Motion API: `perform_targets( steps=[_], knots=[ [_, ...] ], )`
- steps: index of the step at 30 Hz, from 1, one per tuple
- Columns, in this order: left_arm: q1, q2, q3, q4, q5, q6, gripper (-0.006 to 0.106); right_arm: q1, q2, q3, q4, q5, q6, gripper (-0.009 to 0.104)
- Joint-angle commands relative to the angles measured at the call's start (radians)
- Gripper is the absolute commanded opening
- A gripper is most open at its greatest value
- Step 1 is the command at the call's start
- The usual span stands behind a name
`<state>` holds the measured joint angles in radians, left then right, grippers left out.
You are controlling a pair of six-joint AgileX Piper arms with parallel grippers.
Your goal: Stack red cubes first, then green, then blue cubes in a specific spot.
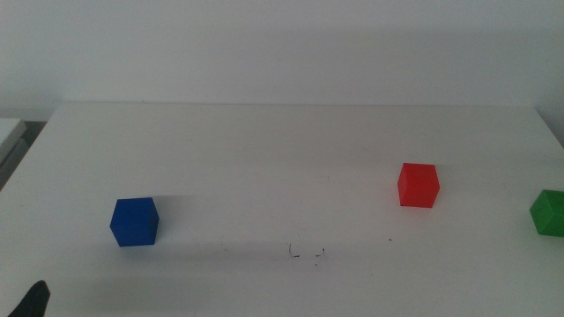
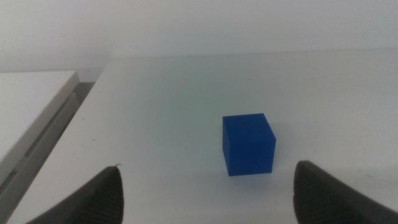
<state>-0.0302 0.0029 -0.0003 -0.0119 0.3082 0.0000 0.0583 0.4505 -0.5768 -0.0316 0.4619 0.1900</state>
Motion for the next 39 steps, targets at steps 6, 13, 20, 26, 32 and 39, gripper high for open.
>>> perform_targets(
  steps=[6, 13, 20, 26, 32, 39],
  knots=[
    [0.002, -0.003, 0.000, -0.002, -0.013, 0.000, 0.094, 0.005, 0.449, -0.495, 0.068, 0.417, -0.007, 0.085],
    [0.002, -0.003, 0.000, -0.002, -0.013, 0.000, 0.094, 0.109, 0.784, -0.786, 0.059, 0.573, -0.007, 0.085],
    [0.002, -0.003, 0.000, -0.002, -0.013, 0.000, 0.094, 0.188, 1.033, -0.879, 0.015, 0.568, 0.030, 0.085],
    [0.002, -0.003, 0.000, -0.002, -0.013, 0.000, 0.094, 0.200, 1.215, -0.934, -0.018, 0.556, 0.045, 0.085],
    [0.002, -0.003, 0.000, -0.002, -0.013, 0.000, 0.094, 0.203, 1.402, -1.048, -0.023, 0.575, 0.084, 0.085],
    [0.002, -0.003, 0.000, -0.002, -0.013, 0.000, 0.094, 0.203, 1.532, -1.071, -0.043, 0.564, 0.183, 0.085]
  ],
)
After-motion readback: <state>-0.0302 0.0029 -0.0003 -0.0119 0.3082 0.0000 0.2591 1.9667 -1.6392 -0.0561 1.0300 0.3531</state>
